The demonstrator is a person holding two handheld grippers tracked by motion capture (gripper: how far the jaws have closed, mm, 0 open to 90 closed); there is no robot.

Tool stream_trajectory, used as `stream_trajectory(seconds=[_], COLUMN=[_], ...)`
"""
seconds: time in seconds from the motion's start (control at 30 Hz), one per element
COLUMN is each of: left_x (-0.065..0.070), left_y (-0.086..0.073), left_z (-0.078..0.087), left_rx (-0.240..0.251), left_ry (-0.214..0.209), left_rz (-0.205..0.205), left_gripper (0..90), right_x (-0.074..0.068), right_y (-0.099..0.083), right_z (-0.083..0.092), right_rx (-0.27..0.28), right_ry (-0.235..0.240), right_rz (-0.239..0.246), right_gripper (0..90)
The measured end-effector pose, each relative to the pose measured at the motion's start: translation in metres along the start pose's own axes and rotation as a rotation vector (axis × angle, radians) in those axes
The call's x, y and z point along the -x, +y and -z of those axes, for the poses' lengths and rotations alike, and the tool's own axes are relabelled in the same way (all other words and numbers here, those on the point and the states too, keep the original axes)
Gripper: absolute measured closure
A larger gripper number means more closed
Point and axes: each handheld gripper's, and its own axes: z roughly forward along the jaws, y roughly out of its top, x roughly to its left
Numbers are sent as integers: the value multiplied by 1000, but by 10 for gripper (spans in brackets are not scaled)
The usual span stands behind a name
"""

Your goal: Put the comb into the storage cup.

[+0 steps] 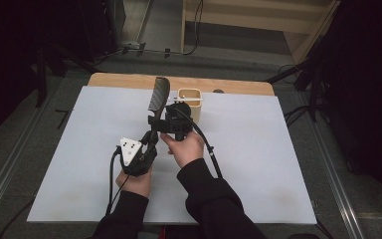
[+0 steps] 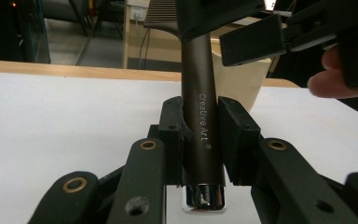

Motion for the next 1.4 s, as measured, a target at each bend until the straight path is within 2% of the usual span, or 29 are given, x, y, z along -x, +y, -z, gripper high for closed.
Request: stream_trajectory(seconds=[0.2,0.43,0.53,0.77,1.03,1.4], left_x=[1,4,6,9,10,8], left_y=[0,-1,-2,-2,-4,-5], left_z=[0,0,2,3,4,3], left_rx=[3,8,12,23,26,19], left_ry=[-1,5,9,14,22,16], left_rz=[0,-9,-34,-43,-54,-33], left_gripper=[730,730,730,730,730,726], right_x=[3,1,0,0,3,4], right_y=[1,1,1,1,3,2], right_z=[-7,-13,-16,-18,-17,-19], right_rx=[-25,-34,-44,-57,-69,-79], right_ry=[-1,-34,-26,-31,0,11], right_rz=[-51,-64,-73,-96,-126,-146], right_gripper=[399,452,479,622,639,659])
